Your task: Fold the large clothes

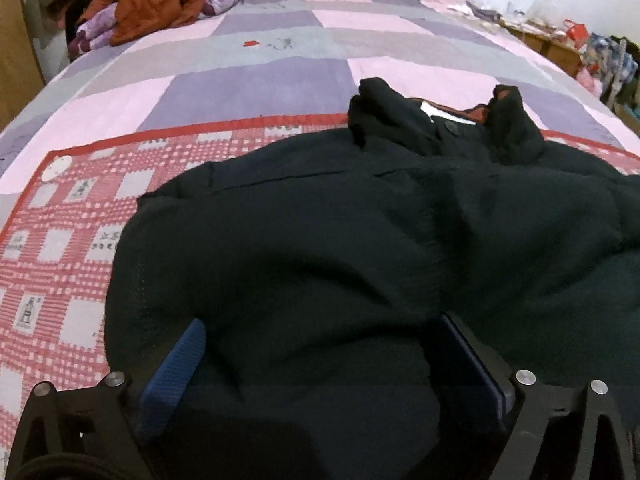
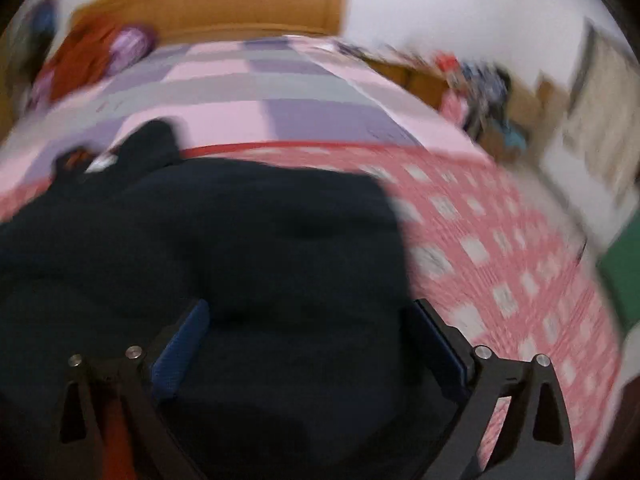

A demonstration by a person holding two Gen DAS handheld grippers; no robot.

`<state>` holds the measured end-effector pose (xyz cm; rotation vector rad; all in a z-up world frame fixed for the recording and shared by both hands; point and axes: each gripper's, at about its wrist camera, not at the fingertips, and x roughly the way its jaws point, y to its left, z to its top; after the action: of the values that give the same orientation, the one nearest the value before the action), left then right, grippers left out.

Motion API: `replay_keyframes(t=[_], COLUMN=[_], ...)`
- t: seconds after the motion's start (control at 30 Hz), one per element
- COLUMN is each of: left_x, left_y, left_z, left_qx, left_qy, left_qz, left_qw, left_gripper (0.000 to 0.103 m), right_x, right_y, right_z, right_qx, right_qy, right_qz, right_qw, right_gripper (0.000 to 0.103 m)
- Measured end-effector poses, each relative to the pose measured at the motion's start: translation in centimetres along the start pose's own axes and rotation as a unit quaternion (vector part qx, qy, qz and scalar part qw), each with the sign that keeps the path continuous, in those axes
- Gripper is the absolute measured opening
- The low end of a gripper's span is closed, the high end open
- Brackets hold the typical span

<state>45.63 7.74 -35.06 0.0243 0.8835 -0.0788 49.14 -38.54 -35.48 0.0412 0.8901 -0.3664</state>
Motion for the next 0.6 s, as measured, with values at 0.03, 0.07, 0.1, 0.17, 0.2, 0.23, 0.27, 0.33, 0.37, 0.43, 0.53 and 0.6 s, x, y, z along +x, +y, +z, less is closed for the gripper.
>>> replay_keyframes(t=[0.03, 0.07, 0.1, 0.17, 0.2, 0.23, 0.27, 0.33, 0.37, 0.43, 0.53, 0.6], left_x=[0.1, 0.3, 0.3, 0.2, 0.1, -0.2, -0.9, -2.8, -3.9, -5.5, -5.7, -4.2], left_y=[-0.2, -0.4, -0.3, -0.1, -0.1, 0.0, 0.1, 0.3, 0.5, 0.7, 0.0, -1.4], left_z=[-0.1, -0.2, -0.3, -0.2, -0.1, 0.0, 0.2, 0.7, 1.0, 2.0, 3.8, 4.8], left_qx=[0.005, 0.009, 0.007, -0.003, -0.003, 0.000, 0.002, 0.004, 0.002, -0.006, -0.014, 0.005], left_qy=[-0.001, 0.000, 0.003, 0.007, 0.008, 0.009, 0.006, -0.021, -0.038, -0.065, -0.072, -0.055], left_qz=[0.004, 0.014, 0.015, 0.012, 0.012, 0.013, 0.015, 0.015, 0.008, -0.004, -0.023, -0.021], left_qw=[1.0000, 0.9999, 0.9999, 0.9999, 0.9999, 0.9999, 0.9999, 0.9997, 0.9993, 0.9979, 0.9970, 0.9982], left_gripper=[0.098, 0.098, 0.098, 0.098, 0.097, 0.097, 0.097, 0.097, 0.097, 0.097, 0.097, 0.097], right_x=[0.4, 0.7, 0.7, 0.9, 0.7, -0.1, -1.3, -4.2, -6.5, -9.6, -11.7, -11.2], right_y=[-1.3, -1.9, -2.1, -2.6, -3.4, -3.3, -3.0, -2.8, -1.8, -0.1, 4.4, 8.9], right_z=[-0.1, -0.1, 0.0, -0.1, -0.2, -0.3, -0.3, -0.4, -0.4, -0.6, 0.2, 0.9], right_qx=[-0.002, -0.020, -0.033, -0.034, -0.026, -0.025, -0.033, -0.045, -0.052, -0.061, -0.076, -0.107], right_qy=[0.006, 0.008, 0.008, 0.023, 0.026, 0.013, -0.011, -0.062, -0.104, -0.157, -0.174, -0.153], right_qz=[-0.005, -0.012, -0.021, -0.040, -0.043, -0.061, -0.083, -0.101, -0.098, -0.073, 0.029, 0.091], right_qw=[1.000, 1.000, 0.999, 0.998, 0.998, 0.998, 0.996, 0.992, 0.988, 0.983, 0.981, 0.978], right_gripper=[0.102, 0.102, 0.102, 0.102, 0.102, 0.102, 0.101, 0.101, 0.101, 0.101, 0.102, 0.101])
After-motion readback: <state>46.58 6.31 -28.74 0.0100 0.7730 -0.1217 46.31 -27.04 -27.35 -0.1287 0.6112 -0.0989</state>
